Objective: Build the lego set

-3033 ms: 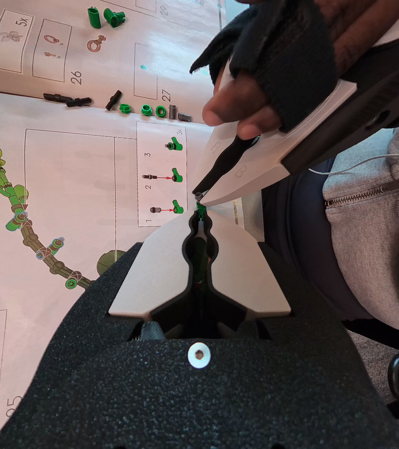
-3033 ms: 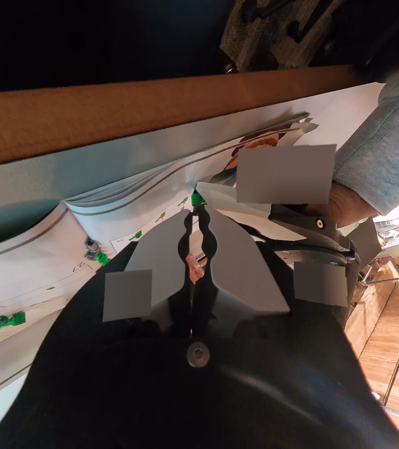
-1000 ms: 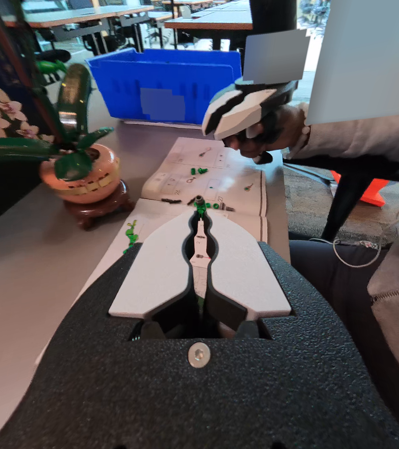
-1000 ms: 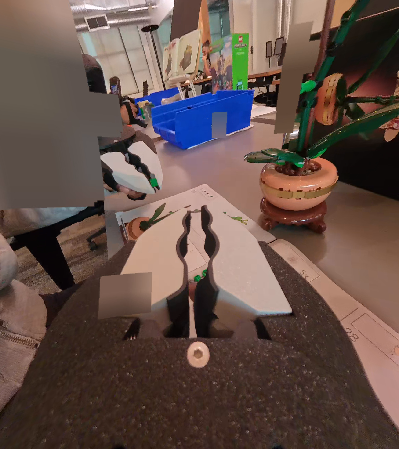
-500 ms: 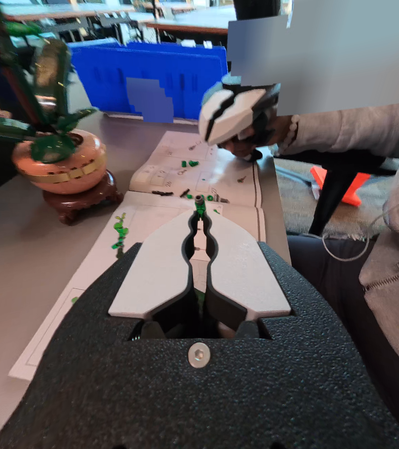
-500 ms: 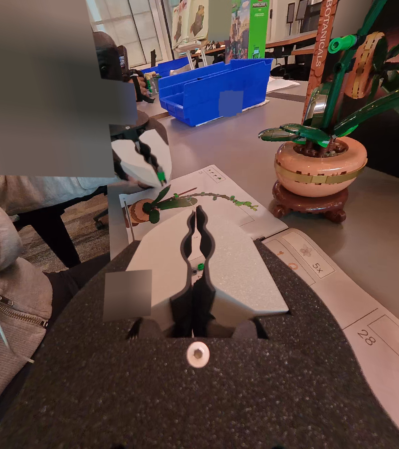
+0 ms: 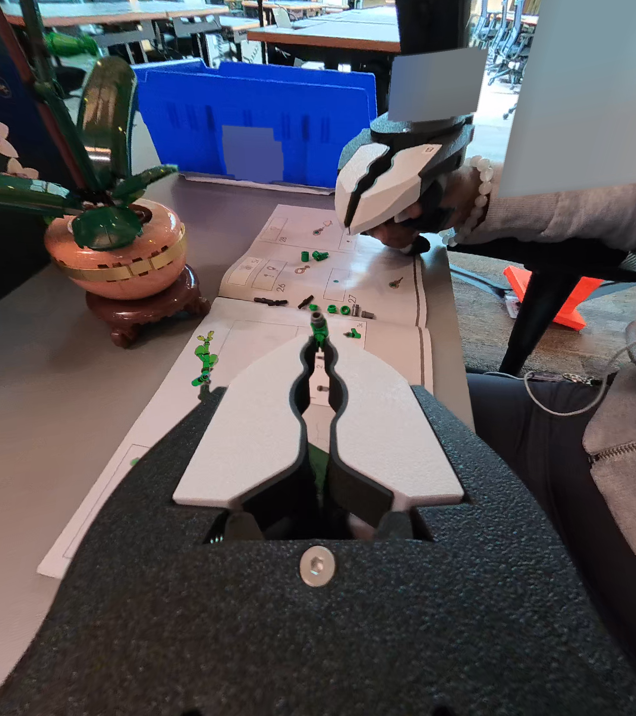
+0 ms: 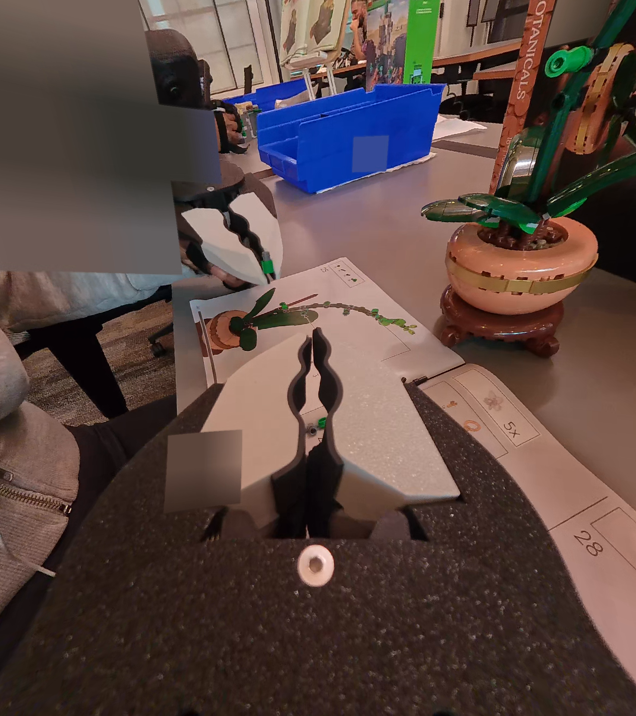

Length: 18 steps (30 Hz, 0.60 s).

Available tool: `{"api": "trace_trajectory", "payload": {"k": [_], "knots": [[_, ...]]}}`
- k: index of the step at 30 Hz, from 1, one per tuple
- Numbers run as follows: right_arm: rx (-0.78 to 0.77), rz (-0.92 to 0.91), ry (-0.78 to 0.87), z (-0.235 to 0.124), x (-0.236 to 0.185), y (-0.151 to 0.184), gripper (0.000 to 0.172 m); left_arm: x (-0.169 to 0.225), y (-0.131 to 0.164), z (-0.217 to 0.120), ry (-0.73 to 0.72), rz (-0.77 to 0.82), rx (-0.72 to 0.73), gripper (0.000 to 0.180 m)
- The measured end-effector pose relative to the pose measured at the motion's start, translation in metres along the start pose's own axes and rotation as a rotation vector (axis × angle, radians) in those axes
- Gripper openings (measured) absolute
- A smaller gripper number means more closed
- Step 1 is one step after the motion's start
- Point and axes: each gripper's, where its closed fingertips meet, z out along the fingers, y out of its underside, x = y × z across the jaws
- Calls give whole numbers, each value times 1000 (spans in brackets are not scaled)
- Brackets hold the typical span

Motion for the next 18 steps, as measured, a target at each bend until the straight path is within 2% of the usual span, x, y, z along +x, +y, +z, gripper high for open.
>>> {"api": "trace_trajectory", "payload": {"k": [7, 11, 18], "knots": [[-5, 7, -6, 1, 0, 1, 1, 4, 5, 2, 47, -20, -30, 3], [-7, -20, -13, 4, -1, -3, 7, 8, 8, 5, 64, -1, -56, 3], [38, -20, -57, 31, -13, -46, 7, 9, 10, 6, 77, -6, -72, 3]]}}
